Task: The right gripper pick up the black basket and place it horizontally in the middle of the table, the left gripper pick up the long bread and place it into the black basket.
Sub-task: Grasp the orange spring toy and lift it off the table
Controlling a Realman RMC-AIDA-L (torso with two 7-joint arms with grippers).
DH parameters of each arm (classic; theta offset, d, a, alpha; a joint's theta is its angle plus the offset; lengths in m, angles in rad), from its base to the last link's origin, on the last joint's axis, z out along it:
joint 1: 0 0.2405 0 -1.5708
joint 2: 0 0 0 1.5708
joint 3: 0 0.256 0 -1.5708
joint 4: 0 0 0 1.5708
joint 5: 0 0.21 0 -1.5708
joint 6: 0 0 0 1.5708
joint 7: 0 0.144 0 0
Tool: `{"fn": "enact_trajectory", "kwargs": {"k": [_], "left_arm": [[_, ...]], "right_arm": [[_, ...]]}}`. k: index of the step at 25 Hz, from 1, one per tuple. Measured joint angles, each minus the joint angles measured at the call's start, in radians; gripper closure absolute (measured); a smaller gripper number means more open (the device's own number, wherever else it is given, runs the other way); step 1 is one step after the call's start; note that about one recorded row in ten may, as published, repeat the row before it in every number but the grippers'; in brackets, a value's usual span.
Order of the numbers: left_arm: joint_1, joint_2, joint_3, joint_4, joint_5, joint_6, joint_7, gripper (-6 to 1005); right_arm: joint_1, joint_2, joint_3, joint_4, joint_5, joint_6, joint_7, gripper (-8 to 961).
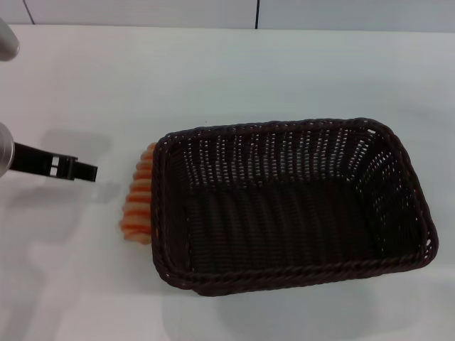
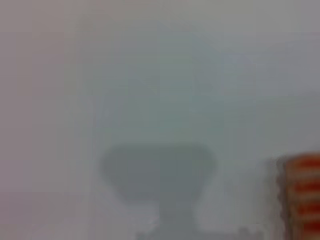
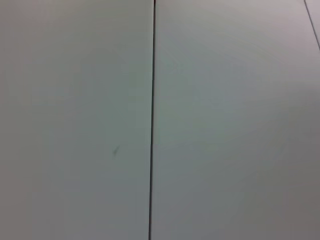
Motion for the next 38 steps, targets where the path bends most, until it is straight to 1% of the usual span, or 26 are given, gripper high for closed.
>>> {"fn": "enact_trajectory", "kwargs": {"k": [5, 7, 10, 18, 19, 24, 26, 38], "left_arm": [[-0.015, -0.002, 0.022, -0.007, -0.023, -0.058, 0.006, 136], [-0.019, -0.002, 0.028, -0.007, -0.038, -0.063, 0.006, 136], [-0.029, -0.001, 0.033, -0.002, -0.107, -0.067, 0.018, 137], [-0.036, -0.004, 0.037, 0.014, -0.132, -0.067, 0.027, 149], [-0.041, -0.004, 0.048, 0.025, -0.155, -0.066, 0.027, 151], [-0.044, -0.004, 0.058, 0.043, -0.164, -0.058, 0.03, 158], [-0.061, -0.005, 0.084, 0.072, -0.172, -0.05, 0.032, 161], [-0.081, -0.006, 0.112, 0.123, -0.209, 0.008, 0.043, 179]], "right_arm": [[-0.004, 0.0, 0.0, -0.005, 0.0, -0.001, 0.0, 520], [-0.005, 0.0, 0.0, -0.005, 0.0, -0.001, 0.0, 520], [-0.008, 0.003, 0.0, -0.005, 0.0, -0.007, 0.001, 520], [-0.013, 0.005, 0.0, -0.005, 0.0, -0.012, 0.013, 521], [-0.014, 0.005, 0.0, -0.005, 0.0, -0.012, 0.013, 521], [-0.017, 0.004, -0.002, -0.007, 0.0, -0.013, 0.015, 521], [-0.018, 0.004, -0.004, -0.008, 0.0, -0.014, 0.015, 521], [-0.035, 0.004, -0.008, -0.024, 0.0, -0.015, 0.015, 521]]}}
